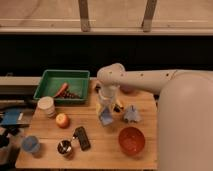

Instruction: Wipe red bowl with sponge

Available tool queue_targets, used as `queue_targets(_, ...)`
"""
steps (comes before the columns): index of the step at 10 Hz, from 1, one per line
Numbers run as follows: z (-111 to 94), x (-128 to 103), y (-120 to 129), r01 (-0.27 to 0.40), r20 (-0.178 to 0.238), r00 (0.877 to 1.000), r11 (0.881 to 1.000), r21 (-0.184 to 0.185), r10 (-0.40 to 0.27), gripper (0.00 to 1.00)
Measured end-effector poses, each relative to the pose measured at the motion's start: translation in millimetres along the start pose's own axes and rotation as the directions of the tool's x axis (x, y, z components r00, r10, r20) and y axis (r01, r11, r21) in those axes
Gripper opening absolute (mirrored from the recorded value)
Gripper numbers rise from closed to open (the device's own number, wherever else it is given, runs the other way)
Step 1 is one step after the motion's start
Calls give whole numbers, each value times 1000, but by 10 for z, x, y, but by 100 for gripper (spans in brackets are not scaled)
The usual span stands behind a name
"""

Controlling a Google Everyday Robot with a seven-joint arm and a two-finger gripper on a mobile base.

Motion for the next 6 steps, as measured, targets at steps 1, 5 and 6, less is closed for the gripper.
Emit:
queue_targets(1, -145, 30, -65, -9, 22, 1000, 1000, 9, 9, 0)
queue_targets(5, -490, 500, -571, -92, 69, 994, 994, 55, 88, 0)
queue_targets(6, -511, 697, -705, -132, 69, 989, 990, 59, 127, 0)
